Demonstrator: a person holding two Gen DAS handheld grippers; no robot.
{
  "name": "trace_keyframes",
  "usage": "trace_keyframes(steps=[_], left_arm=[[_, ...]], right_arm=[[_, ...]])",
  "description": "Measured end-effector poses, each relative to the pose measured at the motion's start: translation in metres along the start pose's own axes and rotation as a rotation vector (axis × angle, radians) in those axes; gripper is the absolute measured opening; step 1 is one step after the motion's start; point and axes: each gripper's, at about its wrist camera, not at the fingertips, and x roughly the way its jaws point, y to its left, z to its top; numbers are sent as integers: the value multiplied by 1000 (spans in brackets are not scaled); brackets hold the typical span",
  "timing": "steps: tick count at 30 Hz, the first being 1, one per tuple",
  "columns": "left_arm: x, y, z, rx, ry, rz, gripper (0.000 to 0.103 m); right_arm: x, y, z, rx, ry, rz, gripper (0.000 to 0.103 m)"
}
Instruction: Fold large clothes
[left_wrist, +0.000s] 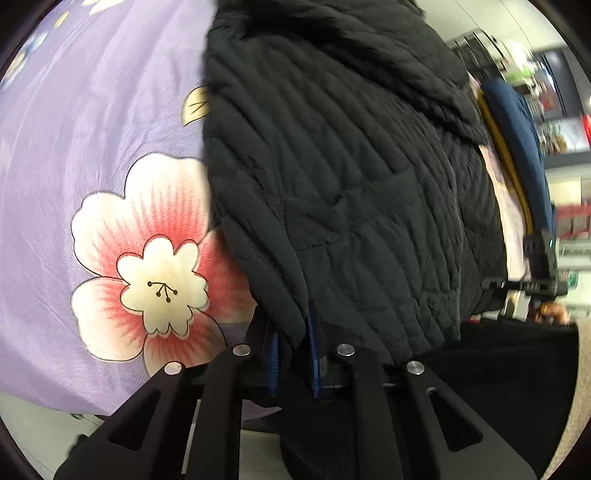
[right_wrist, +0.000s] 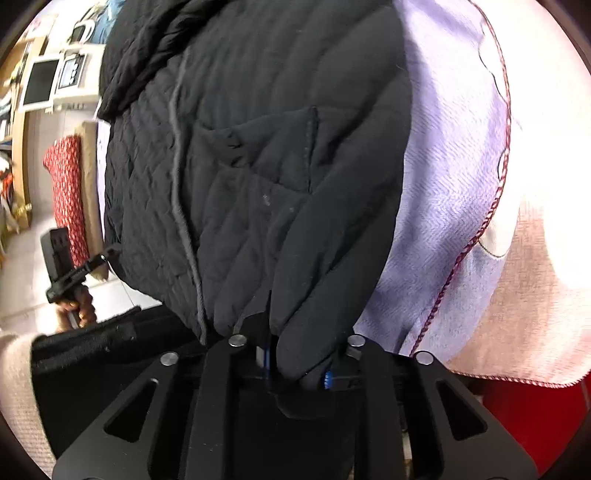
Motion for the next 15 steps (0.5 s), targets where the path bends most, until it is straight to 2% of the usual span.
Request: trace_keyframes(steps=[3,6,8,10,12,15], left_arm=[[-5,-3,-10,34,30,-12,11],[-4,-3,-19,28,58,-28,11],[-6,-1,-20,1,46,-44,11],[-8,-1,-10,-39,31,-67,10],[-12,-5,-2,-25,14,-67,10],[-23,-13,21,24,-24,-49,10]], right_arm=[[-8,-2,-9,10,-3,29,16],[-11,-12,-16,51,5,49,15],[-13,-10,-14,58,1,58,15],[-19,3,-2,31,-16,74,14],[-29,17,14,-1,-55,106,14],[-43,36,47,-62,-111,95,12]])
